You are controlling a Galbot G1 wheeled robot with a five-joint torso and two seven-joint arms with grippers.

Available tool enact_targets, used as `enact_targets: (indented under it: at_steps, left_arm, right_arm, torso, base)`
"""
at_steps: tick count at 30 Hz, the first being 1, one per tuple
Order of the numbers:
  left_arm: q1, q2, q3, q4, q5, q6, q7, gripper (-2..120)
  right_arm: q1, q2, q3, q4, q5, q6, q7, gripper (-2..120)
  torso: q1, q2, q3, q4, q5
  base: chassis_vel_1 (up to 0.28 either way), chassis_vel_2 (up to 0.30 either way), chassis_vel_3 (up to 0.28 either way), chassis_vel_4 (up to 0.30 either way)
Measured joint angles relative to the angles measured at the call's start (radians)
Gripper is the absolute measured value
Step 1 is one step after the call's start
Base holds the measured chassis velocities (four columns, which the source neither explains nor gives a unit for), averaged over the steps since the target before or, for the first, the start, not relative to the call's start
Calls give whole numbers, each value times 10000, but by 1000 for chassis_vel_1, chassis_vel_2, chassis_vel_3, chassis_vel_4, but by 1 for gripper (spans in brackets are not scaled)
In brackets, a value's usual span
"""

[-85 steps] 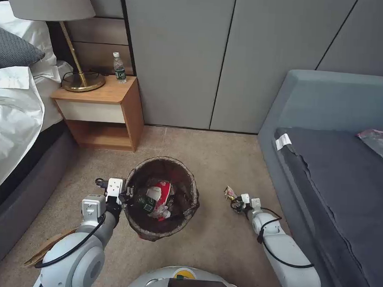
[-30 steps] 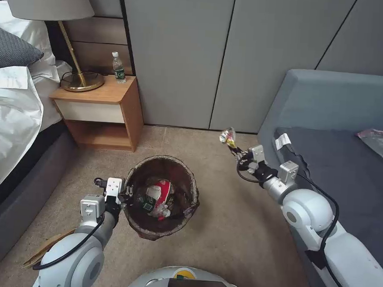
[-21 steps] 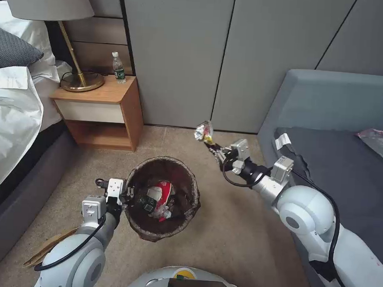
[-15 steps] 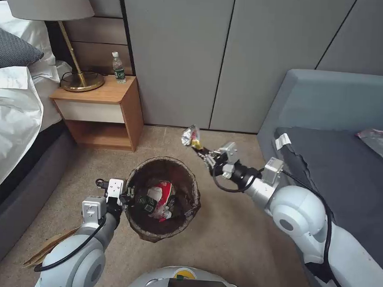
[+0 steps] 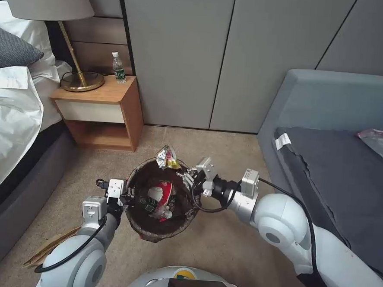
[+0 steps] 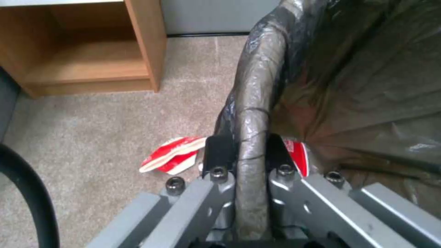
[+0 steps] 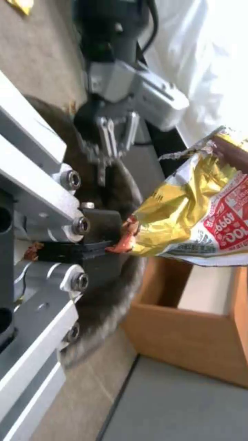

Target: Pick up the trash bin, then pick up the garbage from the floor and place it into the trash bin.

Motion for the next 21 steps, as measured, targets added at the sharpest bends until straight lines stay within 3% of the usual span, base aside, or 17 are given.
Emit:
enact_targets:
  at_steps: [18,21]
  left_arm:
    - [-34,-46,17,33,49,-6,17,2]
    - [-48,-43,14,40,49,-8,19,2]
  right_arm:
    - [400,53,-1075,-87,-97,-129,307,-2]
    - [411,77,-1131,-100,-132,-164,489,6]
  torso:
    - [0,0,0,0,0]
    - [0,0,0,0,1]
  base:
    - [0,0,0,0]
    - [0,0,0,0]
